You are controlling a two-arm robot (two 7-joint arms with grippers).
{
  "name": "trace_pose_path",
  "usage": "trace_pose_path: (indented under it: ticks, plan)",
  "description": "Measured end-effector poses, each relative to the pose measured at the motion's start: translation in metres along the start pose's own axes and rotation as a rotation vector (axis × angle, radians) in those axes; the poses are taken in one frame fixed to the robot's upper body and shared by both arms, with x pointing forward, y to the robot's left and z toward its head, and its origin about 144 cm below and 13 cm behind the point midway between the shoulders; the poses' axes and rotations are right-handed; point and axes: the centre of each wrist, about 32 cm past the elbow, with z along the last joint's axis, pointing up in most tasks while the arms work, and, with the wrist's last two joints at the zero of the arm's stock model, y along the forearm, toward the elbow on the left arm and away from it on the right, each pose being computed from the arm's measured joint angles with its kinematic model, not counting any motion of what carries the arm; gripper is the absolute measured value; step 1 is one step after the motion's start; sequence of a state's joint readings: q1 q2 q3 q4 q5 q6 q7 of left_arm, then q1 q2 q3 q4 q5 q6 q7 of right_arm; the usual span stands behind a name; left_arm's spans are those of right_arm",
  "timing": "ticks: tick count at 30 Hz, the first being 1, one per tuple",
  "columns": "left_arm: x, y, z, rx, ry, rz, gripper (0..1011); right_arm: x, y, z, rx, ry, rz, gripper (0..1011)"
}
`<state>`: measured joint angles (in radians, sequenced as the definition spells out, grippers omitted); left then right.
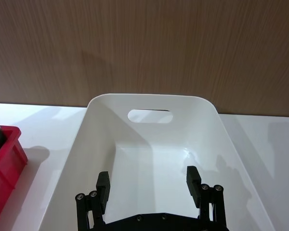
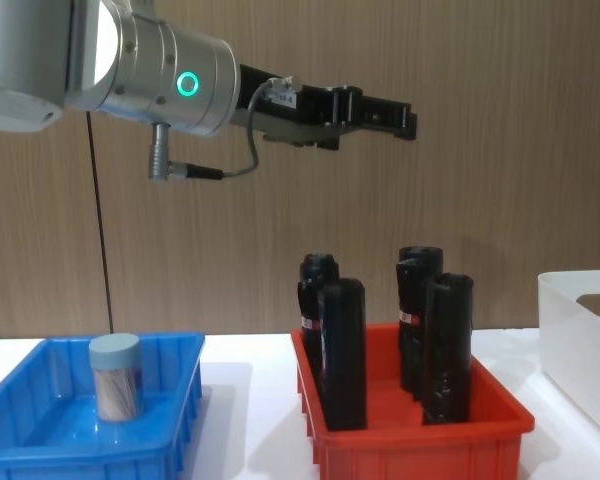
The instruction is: Pick the cotton swabs from the blue box and place them into the white box.
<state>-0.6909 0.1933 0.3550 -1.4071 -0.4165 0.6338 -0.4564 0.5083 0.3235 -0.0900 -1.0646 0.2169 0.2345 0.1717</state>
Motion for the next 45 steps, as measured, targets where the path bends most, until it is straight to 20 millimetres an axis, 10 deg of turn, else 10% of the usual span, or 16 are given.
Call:
trace_pose_path:
  ticks: [45]
  plan:
    - [0.0, 0.0, 0.0, 0.0, 0.0, 0.0, 1004, -0.014, -0.062, 0.011, 0.305, -0.011, -0.027, 1002]
